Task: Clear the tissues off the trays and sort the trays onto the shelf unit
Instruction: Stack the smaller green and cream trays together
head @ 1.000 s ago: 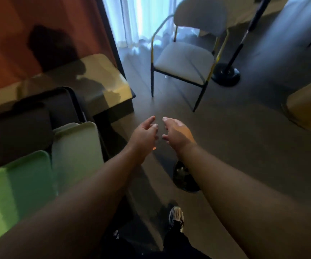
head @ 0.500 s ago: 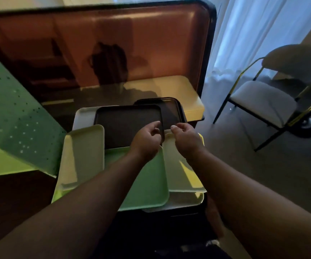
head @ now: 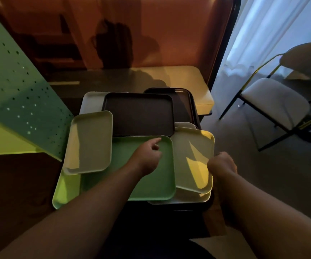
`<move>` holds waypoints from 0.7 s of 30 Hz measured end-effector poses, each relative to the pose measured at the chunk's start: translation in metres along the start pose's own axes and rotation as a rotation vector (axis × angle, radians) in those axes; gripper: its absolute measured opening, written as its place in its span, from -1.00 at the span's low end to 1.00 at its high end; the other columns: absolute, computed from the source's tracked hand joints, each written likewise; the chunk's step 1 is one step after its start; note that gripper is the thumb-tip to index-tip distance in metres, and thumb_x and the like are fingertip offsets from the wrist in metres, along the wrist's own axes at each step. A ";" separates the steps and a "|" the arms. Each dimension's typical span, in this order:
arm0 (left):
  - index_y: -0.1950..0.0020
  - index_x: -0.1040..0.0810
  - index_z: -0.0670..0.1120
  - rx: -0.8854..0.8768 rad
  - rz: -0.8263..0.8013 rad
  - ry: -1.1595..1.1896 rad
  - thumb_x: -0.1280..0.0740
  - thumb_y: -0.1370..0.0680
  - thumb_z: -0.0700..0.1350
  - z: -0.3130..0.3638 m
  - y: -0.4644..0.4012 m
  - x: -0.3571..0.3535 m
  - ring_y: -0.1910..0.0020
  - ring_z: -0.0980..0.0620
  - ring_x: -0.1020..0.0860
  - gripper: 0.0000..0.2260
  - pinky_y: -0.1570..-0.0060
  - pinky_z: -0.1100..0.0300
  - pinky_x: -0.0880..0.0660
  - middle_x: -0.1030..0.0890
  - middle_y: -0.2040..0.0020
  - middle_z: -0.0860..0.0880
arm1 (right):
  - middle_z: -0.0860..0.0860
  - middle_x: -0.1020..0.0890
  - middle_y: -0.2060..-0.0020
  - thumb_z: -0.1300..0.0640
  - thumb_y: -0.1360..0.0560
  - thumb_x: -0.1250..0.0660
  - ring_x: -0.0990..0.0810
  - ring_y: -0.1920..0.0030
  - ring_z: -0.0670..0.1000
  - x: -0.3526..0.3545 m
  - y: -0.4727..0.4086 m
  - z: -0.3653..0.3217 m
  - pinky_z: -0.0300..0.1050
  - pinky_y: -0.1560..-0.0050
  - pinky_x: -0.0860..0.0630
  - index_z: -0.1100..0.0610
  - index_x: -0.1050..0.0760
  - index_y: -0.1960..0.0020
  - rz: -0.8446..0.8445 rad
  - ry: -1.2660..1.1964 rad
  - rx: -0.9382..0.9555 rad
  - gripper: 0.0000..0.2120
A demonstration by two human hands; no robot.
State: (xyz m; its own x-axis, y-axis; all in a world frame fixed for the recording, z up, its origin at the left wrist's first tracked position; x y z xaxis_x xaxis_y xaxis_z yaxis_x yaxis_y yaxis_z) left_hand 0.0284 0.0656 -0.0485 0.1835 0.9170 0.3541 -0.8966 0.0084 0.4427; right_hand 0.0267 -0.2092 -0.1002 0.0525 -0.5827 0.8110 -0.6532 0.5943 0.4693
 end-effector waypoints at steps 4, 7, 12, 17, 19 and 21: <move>-0.51 -0.34 -0.01 0.010 0.040 -0.007 -0.24 -0.57 -0.28 -0.012 -0.004 0.012 0.40 0.12 -0.42 -0.49 0.44 0.30 -0.39 -0.51 -0.27 -0.10 | 0.12 -0.66 0.20 0.19 -0.48 -0.42 -0.66 0.20 0.08 0.000 -0.008 -0.003 0.04 0.15 -0.67 0.19 -0.59 0.11 -0.084 -0.029 0.080 -0.94; -0.51 -0.37 -0.02 -0.005 0.086 -0.007 -0.25 -0.56 -0.27 -0.017 -0.008 0.024 0.33 0.10 -0.46 -0.49 0.39 0.27 -0.42 -0.53 -0.25 -0.09 | 0.15 -0.63 0.19 0.22 -0.48 -0.34 -0.63 0.17 0.16 0.030 -0.007 -0.007 -0.06 0.21 -0.58 0.25 -0.57 0.05 0.057 -0.163 0.048 -0.89; -0.50 -0.36 -0.04 -0.119 0.249 -0.048 -0.29 -0.55 -0.22 -0.015 -0.008 0.080 0.07 0.01 -0.55 -0.50 0.12 0.20 -0.55 -0.51 -0.30 -0.10 | 0.12 -0.50 -0.06 0.14 -0.63 -0.15 -0.51 -0.03 0.15 0.091 0.034 -0.055 0.04 0.03 -0.42 0.21 -0.36 -0.32 0.327 -0.383 0.121 -0.71; -0.36 -0.49 -0.10 -0.690 0.635 -0.383 -0.30 -0.47 -0.27 0.003 0.034 0.150 -0.29 -0.06 -0.38 -0.56 -0.19 0.18 -0.38 -0.42 -0.33 -0.13 | 0.10 -0.64 0.02 0.15 -0.60 -0.21 -0.62 0.13 0.03 0.019 0.079 -0.150 -0.15 0.31 -0.48 0.22 -0.52 -0.16 0.112 -0.514 0.304 -0.78; -0.30 -0.53 -0.13 -0.779 0.599 -0.470 -0.33 -0.44 -0.30 -0.009 0.034 0.167 -0.26 -0.09 -0.42 -0.58 -0.21 0.10 -0.41 -0.49 -0.27 -0.14 | 0.08 -0.62 0.11 0.14 -0.56 -0.24 -0.63 0.09 0.08 -0.033 0.096 -0.193 -0.14 0.30 -0.48 0.25 -0.53 -0.12 -0.021 -0.507 0.365 -0.77; -0.29 -0.56 -0.11 -0.725 0.513 -0.536 -0.33 -0.44 -0.32 -0.032 0.024 0.180 -0.21 -0.10 -0.46 -0.58 -0.17 0.03 -0.47 -0.54 -0.22 -0.12 | 0.09 -0.62 0.11 0.13 -0.54 -0.25 -0.63 0.03 0.11 -0.082 0.115 -0.228 -0.06 0.24 -0.54 0.25 -0.55 -0.10 -0.152 -0.513 0.417 -0.76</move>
State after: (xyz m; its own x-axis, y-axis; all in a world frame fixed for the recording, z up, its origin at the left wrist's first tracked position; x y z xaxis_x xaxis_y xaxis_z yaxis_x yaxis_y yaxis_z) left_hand 0.0272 0.2442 -0.0008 -0.2924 0.5822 0.7587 -0.9123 0.0679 -0.4038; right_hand 0.1197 0.0335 -0.0335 -0.1315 -0.8933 0.4297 -0.9091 0.2816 0.3071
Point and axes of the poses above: each hand's wrist, its own y-axis away from the middle knuckle, its own x-axis out of the back of the hand, z = x × y, the point moved 6 cm from there along -y, towards the middle knuckle
